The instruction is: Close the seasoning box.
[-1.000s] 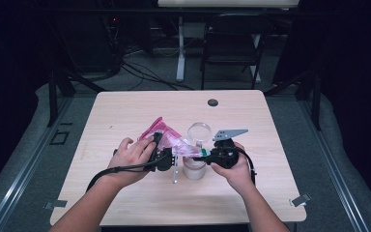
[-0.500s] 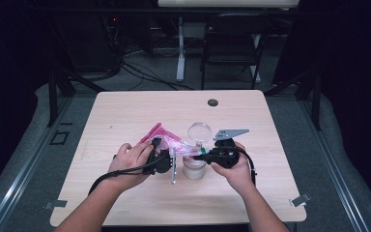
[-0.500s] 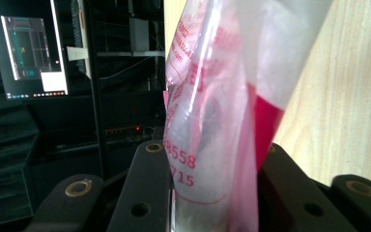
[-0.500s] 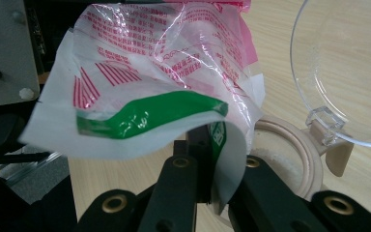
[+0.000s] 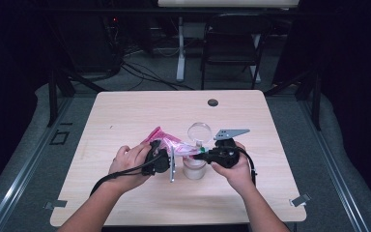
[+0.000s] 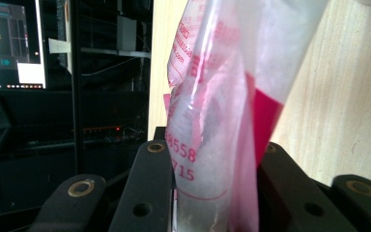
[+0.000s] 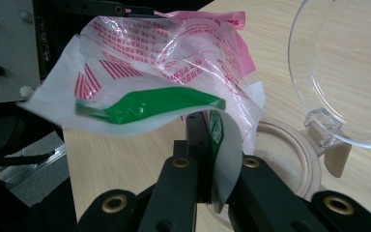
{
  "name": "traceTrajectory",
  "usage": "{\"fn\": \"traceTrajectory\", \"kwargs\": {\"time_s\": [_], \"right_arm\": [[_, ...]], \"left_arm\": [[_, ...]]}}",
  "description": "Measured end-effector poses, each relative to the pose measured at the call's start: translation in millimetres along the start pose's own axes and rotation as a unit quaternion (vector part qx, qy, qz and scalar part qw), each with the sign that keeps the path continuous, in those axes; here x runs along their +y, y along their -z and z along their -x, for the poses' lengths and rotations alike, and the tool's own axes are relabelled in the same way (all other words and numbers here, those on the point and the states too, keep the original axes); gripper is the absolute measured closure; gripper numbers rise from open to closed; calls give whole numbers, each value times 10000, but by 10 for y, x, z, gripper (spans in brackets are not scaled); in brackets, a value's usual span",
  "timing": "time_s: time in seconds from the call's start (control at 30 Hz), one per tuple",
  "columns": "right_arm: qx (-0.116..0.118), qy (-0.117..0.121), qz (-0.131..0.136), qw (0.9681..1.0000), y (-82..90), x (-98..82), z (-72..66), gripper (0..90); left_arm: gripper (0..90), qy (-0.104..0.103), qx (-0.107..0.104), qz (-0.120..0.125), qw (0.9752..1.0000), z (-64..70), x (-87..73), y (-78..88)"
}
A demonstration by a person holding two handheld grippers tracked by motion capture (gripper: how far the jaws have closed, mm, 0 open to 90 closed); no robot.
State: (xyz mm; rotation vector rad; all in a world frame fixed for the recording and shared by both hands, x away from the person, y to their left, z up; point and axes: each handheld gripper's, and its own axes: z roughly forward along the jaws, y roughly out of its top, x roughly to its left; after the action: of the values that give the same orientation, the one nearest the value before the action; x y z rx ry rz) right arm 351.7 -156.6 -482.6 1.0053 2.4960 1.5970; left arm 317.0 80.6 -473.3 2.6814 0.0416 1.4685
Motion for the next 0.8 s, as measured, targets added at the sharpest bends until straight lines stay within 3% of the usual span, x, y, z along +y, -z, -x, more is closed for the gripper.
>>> {"fn": "traceTrajectory", "kwargs": {"time_s": [0.4, 0.8], "right_arm": [[-20, 31, -42, 10000, -24, -5, -6, 900], [-34, 65, -85, 9999, -37, -5, -28, 900]], "left_arm": [[781, 209, -30, 1, 9998, 45, -29, -19], [778, 610, -175, 86, 9979, 114, -88, -43]]}}
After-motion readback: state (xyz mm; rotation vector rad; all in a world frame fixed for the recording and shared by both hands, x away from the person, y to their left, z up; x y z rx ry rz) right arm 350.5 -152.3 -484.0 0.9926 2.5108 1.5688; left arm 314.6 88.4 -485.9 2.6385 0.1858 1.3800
